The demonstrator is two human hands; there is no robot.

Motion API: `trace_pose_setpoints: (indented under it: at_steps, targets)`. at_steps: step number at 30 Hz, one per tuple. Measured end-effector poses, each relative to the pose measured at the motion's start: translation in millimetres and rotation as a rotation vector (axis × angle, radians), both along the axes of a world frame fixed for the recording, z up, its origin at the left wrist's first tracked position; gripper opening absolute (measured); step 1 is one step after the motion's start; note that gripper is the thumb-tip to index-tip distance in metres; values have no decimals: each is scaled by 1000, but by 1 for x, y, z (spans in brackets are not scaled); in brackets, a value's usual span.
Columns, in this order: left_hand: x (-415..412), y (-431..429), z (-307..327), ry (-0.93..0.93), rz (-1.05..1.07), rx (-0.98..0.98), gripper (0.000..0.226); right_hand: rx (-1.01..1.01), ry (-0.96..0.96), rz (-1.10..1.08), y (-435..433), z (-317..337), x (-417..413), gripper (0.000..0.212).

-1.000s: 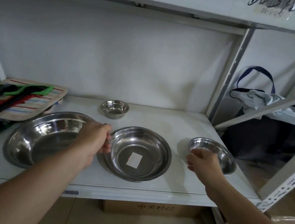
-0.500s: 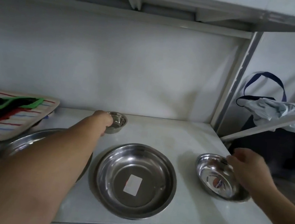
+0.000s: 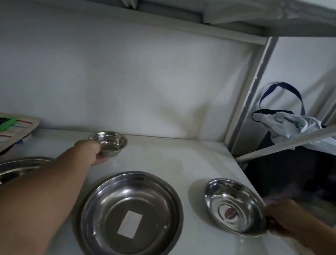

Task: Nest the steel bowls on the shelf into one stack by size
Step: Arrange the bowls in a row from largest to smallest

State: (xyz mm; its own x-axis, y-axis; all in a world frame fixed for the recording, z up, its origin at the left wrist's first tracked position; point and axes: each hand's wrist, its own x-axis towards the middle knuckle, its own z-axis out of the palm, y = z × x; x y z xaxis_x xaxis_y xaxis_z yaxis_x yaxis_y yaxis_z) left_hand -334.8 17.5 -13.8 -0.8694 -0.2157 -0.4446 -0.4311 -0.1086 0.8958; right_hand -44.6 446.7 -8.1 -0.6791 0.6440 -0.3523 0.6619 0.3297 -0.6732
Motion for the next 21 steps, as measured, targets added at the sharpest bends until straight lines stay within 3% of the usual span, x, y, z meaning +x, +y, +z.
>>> trace_pose_setpoints:
  at_steps: [5, 8, 11, 15, 21]
  targets:
    - [24, 10, 17, 89, -44, 62, 38, -402, 281, -118, -5, 5, 10, 15]
    - [50, 26, 42, 121, -145, 99, 43, -477, 389, -226, -11, 24, 19, 12]
    - [86, 54, 71, 126, -241, 153, 31, -513, 471, -264, -10, 45, 27, 6]
    - [147, 98, 103, 141, -346, 245, 25, -589, 541, -276, -9, 72, 43, 18]
    - [235, 173, 79, 65, -391, 320, 33, -757, 638, -199, -17, 112, 68, 18]
